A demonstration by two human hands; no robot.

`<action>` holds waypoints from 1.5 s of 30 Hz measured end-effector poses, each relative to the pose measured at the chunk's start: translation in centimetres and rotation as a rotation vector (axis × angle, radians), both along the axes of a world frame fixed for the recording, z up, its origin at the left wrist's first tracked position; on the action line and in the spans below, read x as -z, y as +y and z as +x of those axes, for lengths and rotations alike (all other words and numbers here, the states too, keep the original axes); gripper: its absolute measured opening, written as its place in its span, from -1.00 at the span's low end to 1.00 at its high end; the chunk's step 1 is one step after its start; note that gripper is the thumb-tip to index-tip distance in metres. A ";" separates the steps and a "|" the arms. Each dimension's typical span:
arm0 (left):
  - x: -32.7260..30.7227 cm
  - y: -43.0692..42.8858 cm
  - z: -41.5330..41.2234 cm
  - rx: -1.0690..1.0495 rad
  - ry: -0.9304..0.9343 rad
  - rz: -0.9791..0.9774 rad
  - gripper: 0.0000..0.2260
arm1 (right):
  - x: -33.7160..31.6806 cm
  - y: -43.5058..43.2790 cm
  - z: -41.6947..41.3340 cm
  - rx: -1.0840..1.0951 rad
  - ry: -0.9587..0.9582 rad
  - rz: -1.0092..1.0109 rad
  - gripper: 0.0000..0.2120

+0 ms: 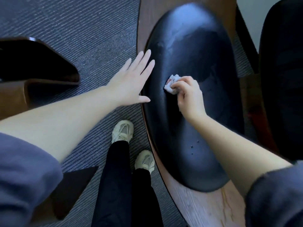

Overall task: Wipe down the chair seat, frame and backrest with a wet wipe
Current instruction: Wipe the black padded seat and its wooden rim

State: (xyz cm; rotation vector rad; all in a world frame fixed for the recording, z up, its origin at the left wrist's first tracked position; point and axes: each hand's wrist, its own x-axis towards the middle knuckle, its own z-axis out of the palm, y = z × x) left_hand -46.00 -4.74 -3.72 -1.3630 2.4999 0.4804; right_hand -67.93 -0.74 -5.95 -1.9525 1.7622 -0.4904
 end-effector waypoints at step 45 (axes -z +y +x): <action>1.1 -13.4 -16.7 0.413 -0.486 0.049 0.35 | 3.8 -6.7 -8.9 1.029 -0.077 0.166 -0.68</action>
